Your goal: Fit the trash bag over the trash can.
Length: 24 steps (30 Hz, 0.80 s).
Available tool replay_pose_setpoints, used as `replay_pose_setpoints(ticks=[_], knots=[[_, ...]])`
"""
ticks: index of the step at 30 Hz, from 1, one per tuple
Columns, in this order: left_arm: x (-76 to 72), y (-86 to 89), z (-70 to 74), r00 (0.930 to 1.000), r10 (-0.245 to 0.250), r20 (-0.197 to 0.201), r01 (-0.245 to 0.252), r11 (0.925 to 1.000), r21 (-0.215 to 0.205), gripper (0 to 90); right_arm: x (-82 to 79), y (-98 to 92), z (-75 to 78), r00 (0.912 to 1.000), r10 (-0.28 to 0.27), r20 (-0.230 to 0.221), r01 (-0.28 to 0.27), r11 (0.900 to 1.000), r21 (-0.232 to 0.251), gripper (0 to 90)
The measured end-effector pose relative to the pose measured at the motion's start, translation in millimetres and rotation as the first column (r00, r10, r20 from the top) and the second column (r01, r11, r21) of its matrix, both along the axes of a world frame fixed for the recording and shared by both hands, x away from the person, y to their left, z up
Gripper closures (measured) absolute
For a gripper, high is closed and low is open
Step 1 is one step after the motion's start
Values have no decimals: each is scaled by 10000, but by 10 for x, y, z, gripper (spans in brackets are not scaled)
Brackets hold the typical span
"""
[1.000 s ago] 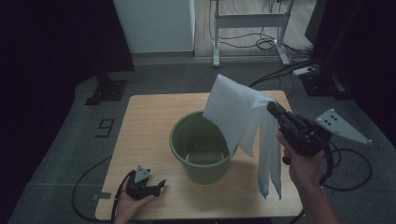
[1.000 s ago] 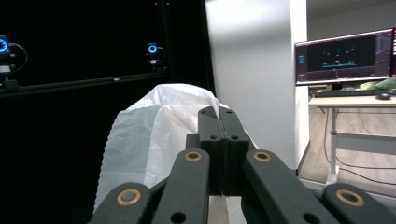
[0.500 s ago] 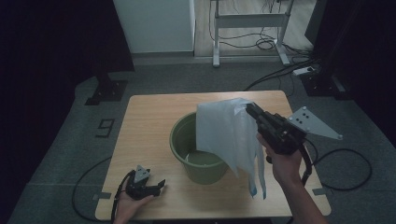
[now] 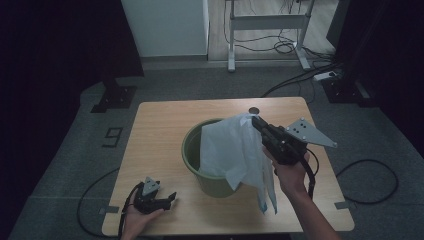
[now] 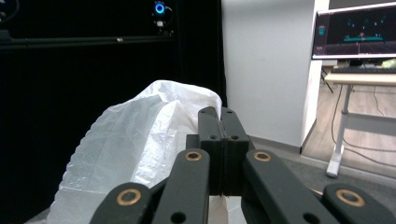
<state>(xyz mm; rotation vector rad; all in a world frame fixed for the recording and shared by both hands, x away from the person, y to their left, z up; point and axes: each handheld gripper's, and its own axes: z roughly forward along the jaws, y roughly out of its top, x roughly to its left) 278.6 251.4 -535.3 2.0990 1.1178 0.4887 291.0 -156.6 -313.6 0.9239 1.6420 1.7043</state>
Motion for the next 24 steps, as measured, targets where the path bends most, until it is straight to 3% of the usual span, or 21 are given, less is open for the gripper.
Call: replay_pose_setpoints(ticks=[2, 7, 14, 20, 24], knots=[[-11, -7, 44, 10000, 31, 66, -30, 10000, -94, 204, 9, -9, -41, 9999, -85, -55, 85, 10000, -44, 889], [-82, -33, 277, 9988, 35, 482, 3, 9969, -790, 211, 18, -39, -67, 9998, -185, -64, 184, 9998, -81, 889], [-217, -92, 525, 9959, -113, 899, 216, 9931, -1149, 221, 10, -65, -47, 9995, -325, 45, 325, 9995, 49, 889], [-289, -114, 657, 9930, -221, 1164, 369, 9913, -1266, 222, -17, -40, -13, 9988, -435, 221, 436, 9990, -44, 888], [-279, -98, 633, 9938, -175, 1097, 324, 9903, -1354, 222, 13, 3, -47, 9987, -475, 174, 478, 9987, -170, 889]])
